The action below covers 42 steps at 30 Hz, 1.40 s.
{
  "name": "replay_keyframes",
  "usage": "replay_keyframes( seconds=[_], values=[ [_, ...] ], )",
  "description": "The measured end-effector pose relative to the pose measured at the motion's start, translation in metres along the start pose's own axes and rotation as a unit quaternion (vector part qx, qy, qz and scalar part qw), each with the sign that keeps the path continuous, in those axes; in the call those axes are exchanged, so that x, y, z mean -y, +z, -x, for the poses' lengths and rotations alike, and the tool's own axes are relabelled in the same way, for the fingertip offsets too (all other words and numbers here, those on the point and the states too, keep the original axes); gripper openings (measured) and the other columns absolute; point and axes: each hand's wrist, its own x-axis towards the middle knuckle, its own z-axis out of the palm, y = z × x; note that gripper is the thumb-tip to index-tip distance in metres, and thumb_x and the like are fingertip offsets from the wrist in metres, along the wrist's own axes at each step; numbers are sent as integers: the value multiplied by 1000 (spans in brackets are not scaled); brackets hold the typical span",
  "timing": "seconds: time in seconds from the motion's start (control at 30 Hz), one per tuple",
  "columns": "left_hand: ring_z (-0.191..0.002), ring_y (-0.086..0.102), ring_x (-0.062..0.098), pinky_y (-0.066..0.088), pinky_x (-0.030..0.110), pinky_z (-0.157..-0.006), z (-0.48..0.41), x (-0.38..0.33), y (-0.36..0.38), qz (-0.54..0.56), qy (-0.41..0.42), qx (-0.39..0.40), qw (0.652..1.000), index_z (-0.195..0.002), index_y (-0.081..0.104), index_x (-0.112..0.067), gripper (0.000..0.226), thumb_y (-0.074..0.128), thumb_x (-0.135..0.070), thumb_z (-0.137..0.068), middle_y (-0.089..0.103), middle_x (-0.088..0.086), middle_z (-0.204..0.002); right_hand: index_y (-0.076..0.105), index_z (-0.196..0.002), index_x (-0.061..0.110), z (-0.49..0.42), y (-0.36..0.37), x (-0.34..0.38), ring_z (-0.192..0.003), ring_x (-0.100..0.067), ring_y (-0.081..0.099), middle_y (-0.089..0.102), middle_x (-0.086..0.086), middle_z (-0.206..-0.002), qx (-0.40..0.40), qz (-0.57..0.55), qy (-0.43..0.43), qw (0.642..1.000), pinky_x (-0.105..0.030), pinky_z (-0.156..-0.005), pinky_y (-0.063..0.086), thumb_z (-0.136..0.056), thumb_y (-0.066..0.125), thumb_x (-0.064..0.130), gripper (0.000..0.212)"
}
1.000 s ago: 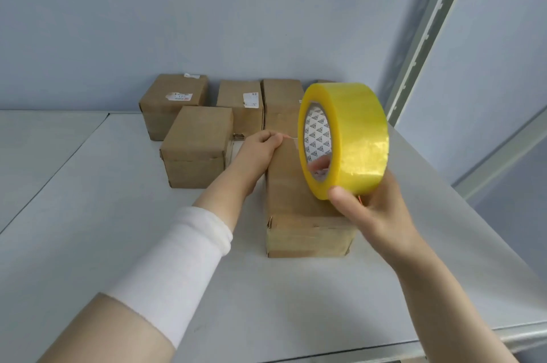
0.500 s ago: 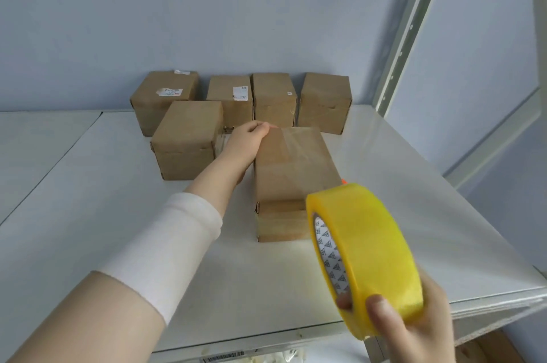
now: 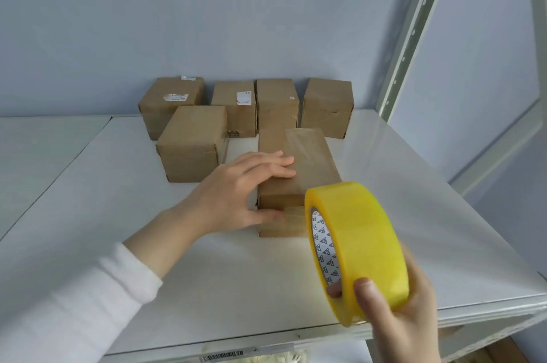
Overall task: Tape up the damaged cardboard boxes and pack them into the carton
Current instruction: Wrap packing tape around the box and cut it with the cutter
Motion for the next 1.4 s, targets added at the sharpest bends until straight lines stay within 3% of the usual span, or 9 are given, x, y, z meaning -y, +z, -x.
replay_keyframes(
  seconds=[0.13, 0.23, 0.37, 0.6, 0.73, 0.83, 0.9, 1.1, 1.4],
  values=[
    [-122, 53, 14, 46, 38, -100, -9, 1, -9, 36, -23, -41, 998, -116, 61, -13, 50, 79, -28, -72, 60, -3, -124, 70, -67, 42, -29, 3, 17, -39, 6, 54, 58, 15, -44, 12, -80, -8, 997, -6, -41, 42, -51, 73, 59, 24],
    [-108, 53, -5, 44, 13, -90, -28, 1, -22, 102, -115, -40, 987, -112, 58, -35, 40, 75, -29, -76, 59, -21, -113, 71, -70, 38, -59, 8, 36, -47, 4, 60, 63, 14, -51, 49, -81, -14, 995, -10, -45, 46, -54, 67, 74, 40],
    [-84, 52, -21, 40, 1, -73, -58, 7, -38, 97, -173, -64, 978, -106, 61, -33, 26, 70, -30, -81, 57, -29, -93, 74, -71, 22, -116, 7, 60, -58, -15, 69, 72, -1, -65, 92, -83, 56, 991, -28, -45, 51, -68, 67, 58, 36],
    [-136, 26, 23, 15, 28, -112, -64, -7, -10, -167, -84, -30, 982, -144, 30, -11, 120, 75, -65, -48, 32, 11, -147, 76, -59, 22, -184, 6, 67, -68, -18, 72, 74, -2, -73, 79, -136, 152, 976, -31, -57, 58, -73, 63, 49, 33],
    [-120, 44, 31, 25, 25, -107, -71, 1, -4, -149, -67, -71, 984, -138, 40, -4, 103, 84, -46, -55, 47, 17, -130, 78, -71, 21, -191, 4, 60, -81, -22, 72, 75, -4, -86, 153, -148, 118, 970, -35, -69, 59, -70, 69, 42, 23],
    [-121, 32, 7, 11, 1, -101, -80, 13, -19, -36, -68, -61, 995, -139, 41, -18, 93, 79, -53, -61, 41, -2, -129, 73, -94, 10, -200, 4, 59, -98, -29, 66, 72, -8, -103, 194, -159, 71, 965, -43, -87, 54, -79, 60, 35, 32],
    [-119, 28, -4, 11, -5, -97, -85, 20, -25, 27, -83, -24, 996, -138, 42, -26, 86, 78, -53, -64, 36, -13, -130, 67, -104, 6, -207, 11, 56, -99, -27, 66, 71, -5, -105, 201, -141, 41, 969, -41, -82, 56, -82, 59, 32, 35],
    [-109, 46, -8, 28, -1, -91, -89, 36, -9, 188, -191, -76, 961, -111, 52, -30, 43, 75, -32, -75, 51, -7, -125, 56, -115, 3, -222, 39, 19, -90, -16, 69, 72, -2, -98, 147, -13, 15, 989, -34, -80, 56, -91, 55, 29, 34],
    [-112, 47, -5, 38, 14, -93, -84, 45, -6, 242, -188, -66, 950, -102, 49, -45, 41, 75, -35, -73, 49, -11, -123, 73, -85, 20, -193, 18, 16, -80, -18, 71, 74, -1, -82, 22, -103, -27, 994, -35, -68, 56, -83, 51, 58, 44]
  ],
)
